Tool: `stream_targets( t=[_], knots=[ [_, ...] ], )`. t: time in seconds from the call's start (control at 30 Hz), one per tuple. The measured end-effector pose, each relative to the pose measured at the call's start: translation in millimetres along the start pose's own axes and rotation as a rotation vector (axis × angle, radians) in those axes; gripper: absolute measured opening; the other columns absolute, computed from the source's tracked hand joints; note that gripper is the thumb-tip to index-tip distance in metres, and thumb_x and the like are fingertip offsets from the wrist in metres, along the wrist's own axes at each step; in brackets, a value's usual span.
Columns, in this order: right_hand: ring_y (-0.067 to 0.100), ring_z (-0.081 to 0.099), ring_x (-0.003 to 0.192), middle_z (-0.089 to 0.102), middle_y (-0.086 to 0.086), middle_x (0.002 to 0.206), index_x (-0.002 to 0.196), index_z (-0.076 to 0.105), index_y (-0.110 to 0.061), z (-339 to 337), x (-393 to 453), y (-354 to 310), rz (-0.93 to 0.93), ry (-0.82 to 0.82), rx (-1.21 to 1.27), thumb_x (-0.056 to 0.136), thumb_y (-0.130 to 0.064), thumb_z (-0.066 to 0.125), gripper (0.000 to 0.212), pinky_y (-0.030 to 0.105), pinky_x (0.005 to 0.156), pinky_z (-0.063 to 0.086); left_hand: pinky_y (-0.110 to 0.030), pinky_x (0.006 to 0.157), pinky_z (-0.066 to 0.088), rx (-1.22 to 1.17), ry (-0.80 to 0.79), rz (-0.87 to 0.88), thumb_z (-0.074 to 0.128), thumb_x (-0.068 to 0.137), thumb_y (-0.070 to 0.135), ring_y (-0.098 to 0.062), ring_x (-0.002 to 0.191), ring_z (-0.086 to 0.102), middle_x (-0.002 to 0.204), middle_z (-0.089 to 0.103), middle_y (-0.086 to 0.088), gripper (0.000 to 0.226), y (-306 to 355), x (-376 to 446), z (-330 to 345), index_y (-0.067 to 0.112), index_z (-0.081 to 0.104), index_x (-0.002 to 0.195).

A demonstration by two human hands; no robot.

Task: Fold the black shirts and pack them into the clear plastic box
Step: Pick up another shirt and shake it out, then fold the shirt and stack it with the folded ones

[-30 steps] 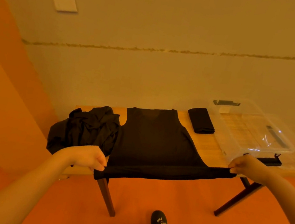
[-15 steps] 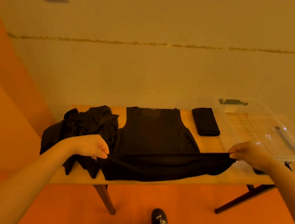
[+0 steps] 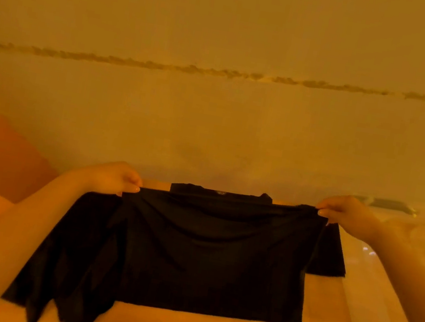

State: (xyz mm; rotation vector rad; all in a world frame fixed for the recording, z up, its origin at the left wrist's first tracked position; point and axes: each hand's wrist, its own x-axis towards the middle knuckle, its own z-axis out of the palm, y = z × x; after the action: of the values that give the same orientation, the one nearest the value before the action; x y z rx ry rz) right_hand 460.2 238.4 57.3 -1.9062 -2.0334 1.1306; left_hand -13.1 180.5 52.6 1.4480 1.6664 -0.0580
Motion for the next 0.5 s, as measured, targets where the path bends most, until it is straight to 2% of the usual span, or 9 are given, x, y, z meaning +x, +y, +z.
stream_targets(
  t=[0.07, 0.13, 0.2, 0.27, 0.33, 0.37, 0.43, 0.5],
  knots=[
    [0.016, 0.062, 0.07, 0.064, 0.011, 0.078, 0.078, 0.066, -0.011, 3.6, 48.7, -0.6, -0.001, 0.015, -0.015, 0.087, 0.004, 0.057, 0.02, 0.025, 0.07, 0.046, -0.021, 0.07, 0.041, -0.011, 0.145, -0.012, 0.053, 0.093, 0.009, -0.016, 0.084, 0.059, 0.09, 0.063, -0.004, 0.016, -2.1, 37.9, -11.0, 0.013, 0.066, 0.086],
    [0.029, 0.061, 0.094, 0.065, 0.02, 0.099, 0.099, 0.067, -0.003, 15.8, 94.4, -1.5, 0.02, 0.064, -0.068, 0.089, 0.0, 0.055, 0.015, 0.028, 0.08, 0.04, -0.027, 0.079, 0.039, 0.066, 0.405, -0.053, 0.051, 0.094, 0.01, -0.028, 0.101, 0.058, 0.108, 0.063, -0.014, 0.019, -6.0, 72.8, -7.4, 0.004, 0.064, 0.105],
    [0.033, 0.052, 0.114, 0.054, 0.02, 0.127, 0.127, 0.052, -0.004, 36.9, 121.0, -4.5, 0.101, 0.131, -0.114, 0.092, -0.005, 0.052, 0.035, 0.034, 0.09, 0.041, -0.038, 0.09, 0.041, 0.144, 0.671, -0.14, 0.048, 0.094, 0.011, -0.035, 0.112, 0.051, 0.124, 0.055, -0.021, 0.031, -3.3, 87.0, 18.5, 0.001, 0.054, 0.123],
    [0.031, 0.042, 0.127, 0.04, 0.016, 0.143, 0.141, 0.035, -0.009, 69.6, 117.2, -10.4, 0.103, 0.22, -0.166, 0.094, -0.009, 0.049, 0.049, 0.038, 0.1, 0.039, -0.046, 0.091, 0.043, 0.215, 0.819, -0.019, 0.054, 0.09, 0.009, -0.041, 0.108, 0.054, 0.119, 0.056, -0.024, 0.033, 4.4, 82.8, 67.8, -0.001, 0.054, 0.121],
    [0.027, 0.037, 0.133, 0.036, 0.012, 0.146, 0.143, 0.031, -0.011, 109.1, 92.0, -15.1, -0.019, 0.253, -0.241, 0.094, -0.015, 0.05, 0.052, 0.037, 0.107, 0.033, -0.047, 0.095, 0.044, 0.329, 0.769, 0.166, 0.056, 0.088, 0.018, -0.038, 0.112, 0.055, 0.121, 0.058, -0.019, 0.035, 8.4, 71.2, 130.9, 0.003, 0.057, 0.119],
    [0.024, 0.034, 0.135, 0.035, 0.01, 0.148, 0.144, 0.031, -0.011, 129.3, 75.9, -14.5, -0.091, 0.225, -0.278, 0.094, -0.019, 0.05, 0.053, 0.035, 0.11, 0.028, -0.044, 0.101, 0.04, 0.377, 0.697, 0.209, 0.048, 0.092, 0.028, -0.034, 0.12, 0.051, 0.128, 0.055, -0.015, 0.039, 8.0, 64.2, 160.1, 0.008, 0.055, 0.124],
    [0.017, 0.019, 0.142, 0.021, 0.0, 0.154, 0.147, 0.023, -0.016, 168.9, 42.8, -5.6, -0.18, 0.12, -0.356, 0.096, -0.031, 0.044, 0.056, 0.027, 0.113, 0.015, -0.04, 0.113, 0.023, 0.463, 0.561, 0.183, 0.016, 0.098, 0.044, -0.026, 0.136, 0.032, 0.143, 0.041, -0.008, 0.053, -0.6, 55.2, 205.2, 0.016, 0.042, 0.136],
    [0.016, 0.012, 0.143, 0.015, -0.003, 0.154, 0.147, 0.02, -0.019, 198.8, 17.1, 11.6, -0.204, 0.054, -0.459, 0.099, -0.045, 0.025, 0.056, 0.027, 0.114, 0.009, -0.038, 0.116, 0.003, 0.52, 0.49, 0.118, -0.002, 0.096, 0.05, -0.024, 0.145, 0.005, 0.149, 0.026, -0.007, 0.063, -17.7, 52.2, 233.8, 0.018, 0.027, 0.142]
  ],
)
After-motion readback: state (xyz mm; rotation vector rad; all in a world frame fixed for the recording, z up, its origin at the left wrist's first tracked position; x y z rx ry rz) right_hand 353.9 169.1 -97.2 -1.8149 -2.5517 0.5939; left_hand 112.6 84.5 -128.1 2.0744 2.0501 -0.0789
